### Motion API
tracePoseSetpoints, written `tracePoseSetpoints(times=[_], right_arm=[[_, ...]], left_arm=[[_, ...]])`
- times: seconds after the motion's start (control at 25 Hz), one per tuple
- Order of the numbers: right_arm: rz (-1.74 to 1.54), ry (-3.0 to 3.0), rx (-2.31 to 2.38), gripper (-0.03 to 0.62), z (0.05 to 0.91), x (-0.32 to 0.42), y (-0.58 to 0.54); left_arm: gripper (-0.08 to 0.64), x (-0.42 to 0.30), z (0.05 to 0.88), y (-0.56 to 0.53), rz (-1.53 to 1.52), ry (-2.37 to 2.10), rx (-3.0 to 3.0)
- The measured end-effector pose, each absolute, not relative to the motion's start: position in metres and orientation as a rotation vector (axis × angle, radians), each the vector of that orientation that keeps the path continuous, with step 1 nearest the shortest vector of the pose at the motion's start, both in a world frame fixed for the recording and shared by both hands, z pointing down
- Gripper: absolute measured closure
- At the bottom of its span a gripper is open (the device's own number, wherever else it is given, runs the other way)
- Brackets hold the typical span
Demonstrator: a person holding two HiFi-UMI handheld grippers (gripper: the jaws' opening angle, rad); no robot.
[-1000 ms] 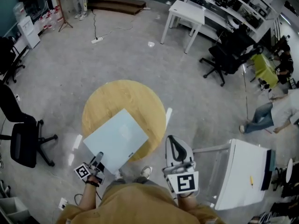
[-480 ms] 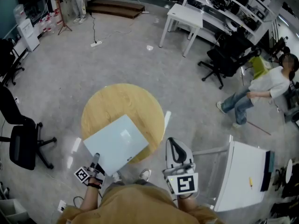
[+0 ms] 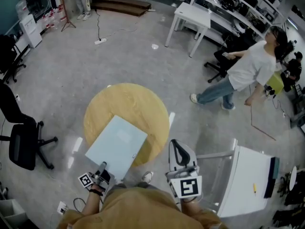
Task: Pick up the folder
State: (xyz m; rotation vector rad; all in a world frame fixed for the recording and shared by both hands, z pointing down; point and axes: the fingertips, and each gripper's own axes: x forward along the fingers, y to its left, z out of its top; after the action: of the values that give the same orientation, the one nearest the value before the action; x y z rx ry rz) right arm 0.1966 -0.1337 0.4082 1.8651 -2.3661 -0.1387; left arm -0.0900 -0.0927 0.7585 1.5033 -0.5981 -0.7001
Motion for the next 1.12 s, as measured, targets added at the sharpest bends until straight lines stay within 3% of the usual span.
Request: tracePoseSetpoints(times=[0.2,0.72,1.12], right_arm=[[-0.147,-2.361,1.86,0.592,0.409,0.194,-0.136],[-0.148,-2.336,1.893,0.592,0.409,0.202,-0.14],[-0.153,-2.363,1.885,0.592,0.408,0.198,-0.149]], left_arm=[[0.267,-0.068,0.769,-0.092,-0.546,-0.558,1.521],[0.275,-0.081,0.723,-0.14,-0.515,-0.757,1.806],[0.278,-0.089,0.662,-0.172,-0.658,-0.75,1.891]])
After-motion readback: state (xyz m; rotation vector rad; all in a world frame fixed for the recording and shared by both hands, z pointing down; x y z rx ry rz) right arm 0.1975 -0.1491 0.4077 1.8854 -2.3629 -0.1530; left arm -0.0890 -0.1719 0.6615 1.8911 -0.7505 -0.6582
